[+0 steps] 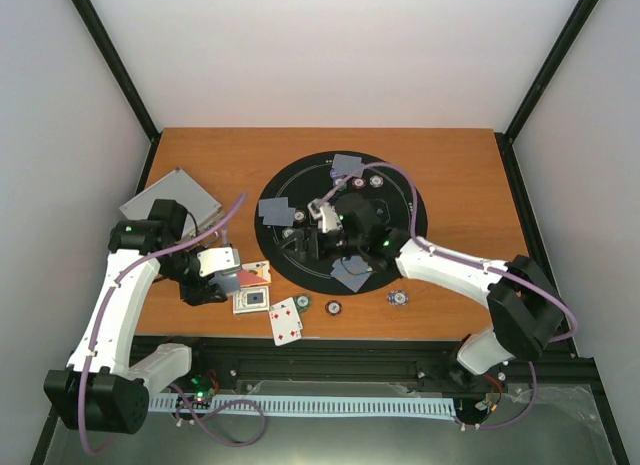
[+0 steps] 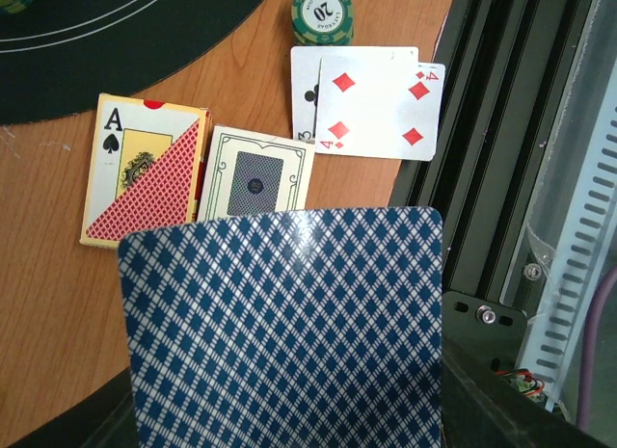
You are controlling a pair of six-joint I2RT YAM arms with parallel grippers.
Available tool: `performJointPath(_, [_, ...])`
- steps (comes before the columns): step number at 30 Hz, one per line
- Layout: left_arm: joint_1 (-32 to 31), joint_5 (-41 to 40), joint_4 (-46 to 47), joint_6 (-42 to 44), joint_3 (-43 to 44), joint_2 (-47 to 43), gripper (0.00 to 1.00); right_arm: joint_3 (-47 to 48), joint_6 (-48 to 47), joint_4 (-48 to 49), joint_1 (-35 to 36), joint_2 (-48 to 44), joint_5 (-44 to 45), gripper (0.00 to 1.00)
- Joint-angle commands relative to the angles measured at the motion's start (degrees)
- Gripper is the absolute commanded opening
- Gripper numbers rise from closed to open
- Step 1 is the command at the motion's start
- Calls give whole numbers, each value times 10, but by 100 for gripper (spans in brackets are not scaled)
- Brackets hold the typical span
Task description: Distribute texas hold em gaming equipment
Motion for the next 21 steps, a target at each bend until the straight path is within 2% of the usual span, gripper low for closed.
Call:
performJointPath(1, [-1,19,-5,-3,17,-3,1,-33,143,147,45,2,-61,99])
performJointPath(4, [-1,20,-4,-3,17,-3,1,-32,186,186,71,26,-68,94])
performJointPath(12, [-1,17,-4,-1,17,-4,1,42,218,206,130,127,-96,84])
performJointPath(21, [-1,12,-3,2,14,-4,1,63,255,268,155,182,-111,80])
